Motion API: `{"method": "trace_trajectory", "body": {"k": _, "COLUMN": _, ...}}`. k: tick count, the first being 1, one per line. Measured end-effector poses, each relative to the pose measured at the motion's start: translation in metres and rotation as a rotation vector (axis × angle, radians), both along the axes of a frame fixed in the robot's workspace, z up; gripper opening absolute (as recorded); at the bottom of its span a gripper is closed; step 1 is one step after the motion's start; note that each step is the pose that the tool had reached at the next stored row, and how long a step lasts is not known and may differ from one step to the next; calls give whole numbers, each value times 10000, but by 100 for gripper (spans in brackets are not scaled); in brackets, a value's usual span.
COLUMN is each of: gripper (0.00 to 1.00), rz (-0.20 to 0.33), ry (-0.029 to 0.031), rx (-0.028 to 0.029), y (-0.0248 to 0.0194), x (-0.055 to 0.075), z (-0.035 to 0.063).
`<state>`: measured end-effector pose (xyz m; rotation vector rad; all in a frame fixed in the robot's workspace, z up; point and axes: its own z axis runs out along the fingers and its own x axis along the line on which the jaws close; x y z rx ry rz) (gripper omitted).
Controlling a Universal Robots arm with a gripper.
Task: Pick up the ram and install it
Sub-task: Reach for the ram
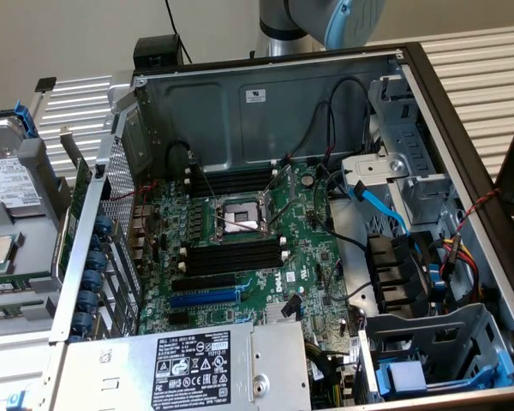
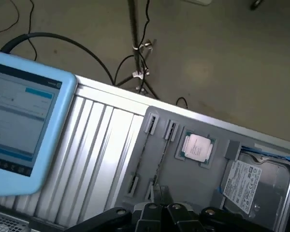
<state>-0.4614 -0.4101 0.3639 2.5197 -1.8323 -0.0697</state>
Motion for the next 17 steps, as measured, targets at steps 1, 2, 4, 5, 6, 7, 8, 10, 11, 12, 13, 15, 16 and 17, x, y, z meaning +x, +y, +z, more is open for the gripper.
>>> {"method": "trace_trajectory", "body": {"k": 1, "gripper": 11, "rz": 174, "ry": 0, "rx": 0, "y": 0, "x": 0, "z": 0}}
{"method": "trace_trajectory", "body": {"k": 2, "gripper": 11, "rz": 360, "ry": 0, "rx": 0, "y": 0, "x": 0, "z": -1}}
{"method": "trace_trajectory", "body": {"k": 4, "gripper": 11, "rz": 715, "ry": -1, "rx": 0, "y": 0, "x": 0, "z": -2}}
{"method": "trace_trajectory", "body": {"k": 5, "gripper": 11, "rz": 899, "ry": 1, "rx": -1, "y": 0, "x": 0, "z": -2}}
{"method": "trace_trajectory", "body": {"k": 6, "gripper": 11, "rz": 1089, "ry": 0, "rx": -1, "y": 0, "x": 0, "z": -3}}
{"method": "trace_trajectory", "body": {"k": 7, "gripper": 11, "rz": 1265, "ry": 1, "rx": 0, "y": 0, "x": 0, "z": -3}}
{"method": "trace_trajectory", "body": {"k": 8, "gripper": 11, "rz": 1444, "ry": 0, "rx": 0, "y": 0, "x": 0, "z": -4}}
{"method": "trace_trajectory", "body": {"k": 10, "gripper": 11, "rz": 1819, "ry": 0, "rx": 0, "y": 0, "x": 0, "z": -5}}
{"method": "trace_trajectory", "body": {"k": 11, "gripper": 11, "rz": 1989, "ry": 0, "rx": 0, "y": 0, "x": 0, "z": -5}}
{"method": "trace_trajectory", "body": {"k": 12, "gripper": 11, "rz": 2186, "ry": 0, "rx": 0, "y": 0, "x": 0, "z": -6}}
{"method": "trace_trajectory", "body": {"k": 13, "gripper": 11, "rz": 2354, "ry": 0, "rx": 0, "y": 0, "x": 0, "z": -7}}
{"method": "trace_trajectory", "body": {"k": 15, "gripper": 11, "rz": 2719, "ry": 0, "rx": 0, "y": 0, "x": 0, "z": -8}}
{"method": "trace_trajectory", "body": {"k": 16, "gripper": 11, "rz": 2905, "ry": 0, "rx": 0, "y": 0, "x": 0, "z": -8}}
{"method": "trace_trajectory", "body": {"k": 17, "gripper": 11, "rz": 3084, "ry": 1, "rx": -1, "y": 0, "x": 0, "z": -9}}
